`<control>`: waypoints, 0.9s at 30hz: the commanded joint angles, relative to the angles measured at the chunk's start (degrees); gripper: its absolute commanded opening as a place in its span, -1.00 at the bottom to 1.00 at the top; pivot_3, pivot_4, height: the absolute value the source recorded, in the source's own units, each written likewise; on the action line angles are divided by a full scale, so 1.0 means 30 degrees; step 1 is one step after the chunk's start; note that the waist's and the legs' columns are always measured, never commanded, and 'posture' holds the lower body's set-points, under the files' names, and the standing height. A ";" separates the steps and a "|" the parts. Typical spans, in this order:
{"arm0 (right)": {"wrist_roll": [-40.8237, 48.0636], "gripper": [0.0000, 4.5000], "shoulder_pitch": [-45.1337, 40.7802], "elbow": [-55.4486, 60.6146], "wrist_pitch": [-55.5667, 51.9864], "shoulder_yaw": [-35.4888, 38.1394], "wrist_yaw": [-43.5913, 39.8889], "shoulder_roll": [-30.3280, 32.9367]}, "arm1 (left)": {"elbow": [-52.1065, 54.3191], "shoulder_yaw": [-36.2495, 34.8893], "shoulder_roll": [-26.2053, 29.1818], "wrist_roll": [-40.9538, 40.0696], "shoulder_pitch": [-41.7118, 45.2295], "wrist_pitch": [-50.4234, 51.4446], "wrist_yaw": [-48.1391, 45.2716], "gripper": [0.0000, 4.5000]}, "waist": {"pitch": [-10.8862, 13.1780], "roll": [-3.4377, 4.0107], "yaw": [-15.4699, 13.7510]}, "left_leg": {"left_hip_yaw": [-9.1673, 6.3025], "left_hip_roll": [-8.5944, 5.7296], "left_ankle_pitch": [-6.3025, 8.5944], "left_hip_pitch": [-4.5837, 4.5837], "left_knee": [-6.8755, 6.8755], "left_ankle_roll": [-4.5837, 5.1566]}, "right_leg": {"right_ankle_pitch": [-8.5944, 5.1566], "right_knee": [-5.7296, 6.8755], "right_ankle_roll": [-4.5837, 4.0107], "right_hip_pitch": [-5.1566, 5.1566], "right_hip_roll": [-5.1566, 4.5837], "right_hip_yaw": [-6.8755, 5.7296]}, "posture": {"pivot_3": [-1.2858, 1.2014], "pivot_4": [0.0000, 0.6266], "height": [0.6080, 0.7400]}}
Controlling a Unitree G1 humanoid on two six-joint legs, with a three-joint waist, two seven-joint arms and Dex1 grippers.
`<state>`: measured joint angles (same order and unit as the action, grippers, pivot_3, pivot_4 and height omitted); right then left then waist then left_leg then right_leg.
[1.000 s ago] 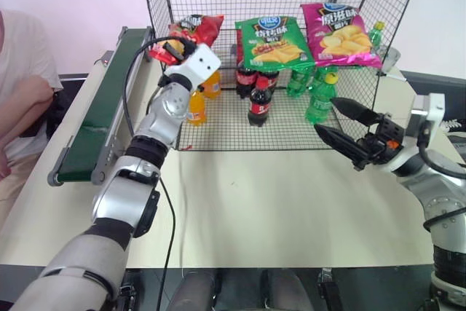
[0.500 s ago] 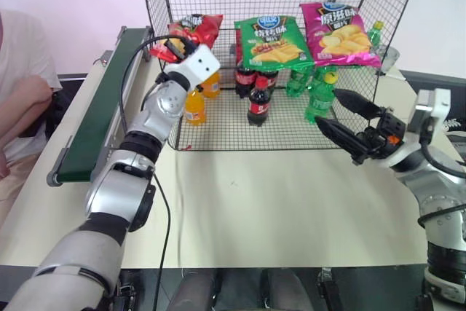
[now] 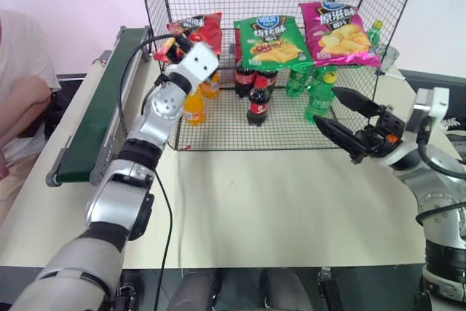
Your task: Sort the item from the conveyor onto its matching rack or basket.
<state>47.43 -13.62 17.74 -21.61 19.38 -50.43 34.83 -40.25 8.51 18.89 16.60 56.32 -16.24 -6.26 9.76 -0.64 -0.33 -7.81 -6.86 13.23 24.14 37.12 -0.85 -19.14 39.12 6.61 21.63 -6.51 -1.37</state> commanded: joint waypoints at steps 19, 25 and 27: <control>-0.0363 1.00 -0.0109 -0.0550 0.0244 0.0877 -0.1416 0.1608 | 1.7371 -0.7562 0.3864 -1.3820 -1.0656 1.1188 -0.9521 0.99 | -0.0013 0.0025 0.0154 | -0.0003 0.0032 0.0000 0.0002 -0.0002 -0.0001 | -0.0003 -0.0010 -0.0010 0.0005 0.0005 0.0017 | 0.03 -0.52 1.00; -0.0592 1.00 0.0805 -0.1306 0.0194 0.1791 -0.2621 0.3052 | 1.7133 -1.2425 0.7853 -1.6151 -1.4478 1.3961 -1.1275 0.99 | -0.0015 0.0035 0.0377 | -0.0007 0.0033 0.0006 -0.0011 -0.0035 0.0009 | -0.0007 -0.0042 -0.0015 -0.0001 0.0008 0.0019 | 0.03 -0.52 1.00; -0.0586 1.00 0.1046 -0.1616 0.0222 0.2039 -0.2847 0.3363 | 1.7074 -1.3476 0.8225 -1.6328 -1.5382 1.3190 -1.1754 0.99 | -0.0013 0.0036 0.0307 | -0.0005 0.0033 0.0010 -0.0017 -0.0038 0.0015 | -0.0007 -0.0067 -0.0016 -0.0023 0.0004 0.0019 | 0.03 -0.52 1.00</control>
<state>45.30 -10.08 12.15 -21.62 23.70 -58.10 44.05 9.33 -28.77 42.40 -31.63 10.21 25.85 -40.02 9.72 -0.54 0.59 -7.82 -6.75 13.26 24.06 37.03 -0.81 -19.15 38.92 6.56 21.51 -6.51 -1.32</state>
